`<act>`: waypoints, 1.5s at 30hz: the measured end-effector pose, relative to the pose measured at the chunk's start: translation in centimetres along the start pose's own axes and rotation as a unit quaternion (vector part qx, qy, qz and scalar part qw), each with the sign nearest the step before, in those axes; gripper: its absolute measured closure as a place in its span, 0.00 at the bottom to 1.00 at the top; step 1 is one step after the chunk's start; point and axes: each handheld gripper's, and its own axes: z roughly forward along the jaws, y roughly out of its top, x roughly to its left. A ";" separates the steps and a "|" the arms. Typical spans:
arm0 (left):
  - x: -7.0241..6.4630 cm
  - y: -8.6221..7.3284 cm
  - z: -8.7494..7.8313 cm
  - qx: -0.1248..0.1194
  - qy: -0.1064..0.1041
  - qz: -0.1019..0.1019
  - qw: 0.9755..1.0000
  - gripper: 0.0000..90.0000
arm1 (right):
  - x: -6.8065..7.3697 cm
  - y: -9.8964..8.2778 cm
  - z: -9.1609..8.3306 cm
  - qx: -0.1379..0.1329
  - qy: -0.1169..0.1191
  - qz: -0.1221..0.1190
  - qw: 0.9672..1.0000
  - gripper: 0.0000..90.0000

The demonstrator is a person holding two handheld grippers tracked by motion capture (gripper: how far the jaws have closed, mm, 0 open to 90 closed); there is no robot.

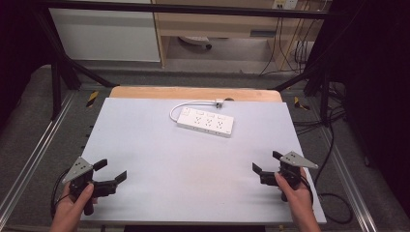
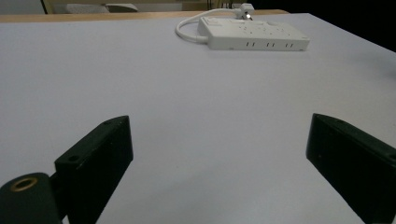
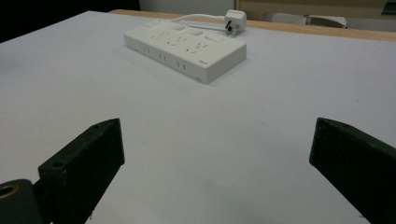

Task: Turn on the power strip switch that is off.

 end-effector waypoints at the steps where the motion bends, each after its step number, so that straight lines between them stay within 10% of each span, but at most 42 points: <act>1: 0.0 0.0 0.0 -0.001 0.000 -0.001 1.000 0.08 | 0.1 0.1 0.0 -0.003 0.000 0.001 1.000 0.04; 17: 0.0 -0.1 0.1 0.000 0.001 -0.002 1.000 0.08 | 0.8 2.3 0.2 -0.017 0.010 0.014 1.000 0.03; 45: 0.2 -0.2 0.1 0.008 0.005 -0.003 1.000 0.08 | 0.2 8.9 5.7 -0.004 0.006 0.004 1.000 0.04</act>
